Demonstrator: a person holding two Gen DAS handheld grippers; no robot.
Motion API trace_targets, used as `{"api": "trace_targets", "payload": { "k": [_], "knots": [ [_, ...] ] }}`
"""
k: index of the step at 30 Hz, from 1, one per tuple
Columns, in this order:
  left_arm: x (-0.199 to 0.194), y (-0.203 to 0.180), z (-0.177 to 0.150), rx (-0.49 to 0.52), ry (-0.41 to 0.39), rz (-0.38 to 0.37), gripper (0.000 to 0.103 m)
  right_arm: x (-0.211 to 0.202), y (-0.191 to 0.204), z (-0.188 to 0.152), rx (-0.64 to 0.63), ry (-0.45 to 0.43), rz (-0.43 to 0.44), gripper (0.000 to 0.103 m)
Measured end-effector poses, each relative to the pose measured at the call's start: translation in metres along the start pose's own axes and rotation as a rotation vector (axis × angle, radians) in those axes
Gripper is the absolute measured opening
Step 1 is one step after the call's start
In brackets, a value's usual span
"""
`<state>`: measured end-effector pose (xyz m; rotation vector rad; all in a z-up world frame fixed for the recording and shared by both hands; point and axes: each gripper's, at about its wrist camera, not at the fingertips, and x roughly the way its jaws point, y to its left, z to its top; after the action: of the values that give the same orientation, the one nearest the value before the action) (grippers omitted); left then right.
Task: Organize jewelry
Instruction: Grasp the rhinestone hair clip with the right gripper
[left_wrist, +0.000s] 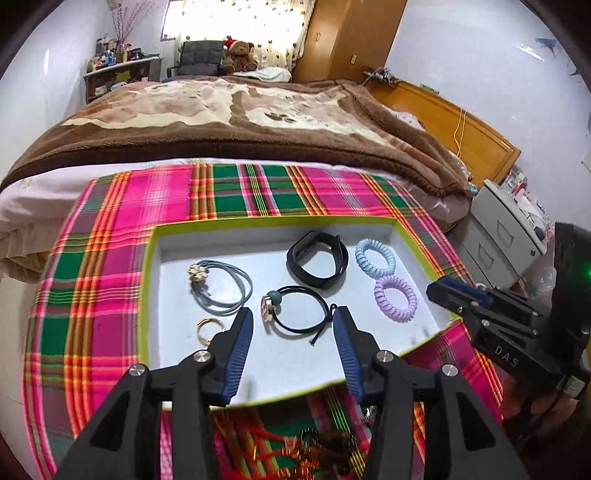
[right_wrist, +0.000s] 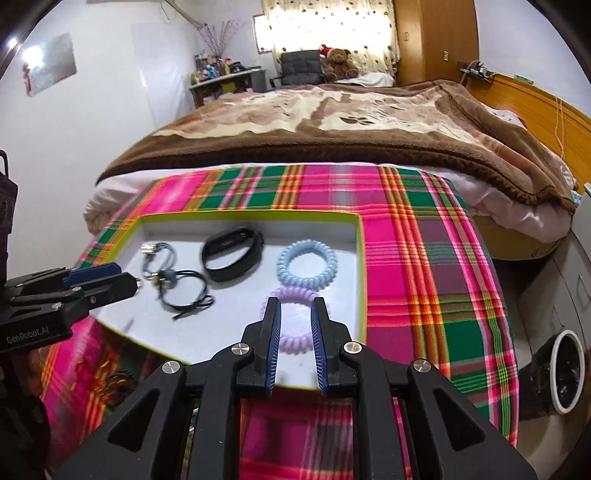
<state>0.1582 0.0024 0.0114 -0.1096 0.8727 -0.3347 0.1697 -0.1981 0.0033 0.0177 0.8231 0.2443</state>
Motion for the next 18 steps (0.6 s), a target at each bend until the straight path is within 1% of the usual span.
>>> {"api": "trace_targets", "payload": {
  "k": [2, 3, 4, 8, 12, 15, 18],
  "knots": [
    [-0.009, 0.002, -0.004, -0.01, -0.014, -0.001, 0.05, -0.005, 0.003, -0.003, -0.007, -0.007, 0.019, 0.033],
    [-0.014, 0.003, -0.006, -0.015, -0.02, -0.003, 0.05, -0.007, 0.005, -0.005, -0.012, -0.01, 0.035, 0.048],
    [-0.017, 0.005, -0.008, -0.021, -0.025, -0.004, 0.05, -0.01, 0.007, -0.008, -0.018, -0.014, 0.058, 0.051],
    [-0.033, 0.01, -0.022, -0.053, -0.045, 0.011, 0.05, -0.018, 0.015, -0.017, -0.041, -0.015, 0.121, 0.051],
    [-0.046, 0.014, -0.034, -0.057, -0.058, 0.016, 0.05, -0.019, 0.027, -0.03, -0.099, 0.023, 0.17, 0.051],
    [-0.055, 0.02, -0.044, -0.075, -0.065, 0.025, 0.05, -0.017, 0.032, -0.038, -0.121, 0.05, 0.238, 0.051],
    [-0.061, 0.027, -0.053, -0.11, -0.073, 0.023, 0.05, -0.013, 0.039, -0.043, -0.156, 0.076, 0.248, 0.051]
  ]
}}
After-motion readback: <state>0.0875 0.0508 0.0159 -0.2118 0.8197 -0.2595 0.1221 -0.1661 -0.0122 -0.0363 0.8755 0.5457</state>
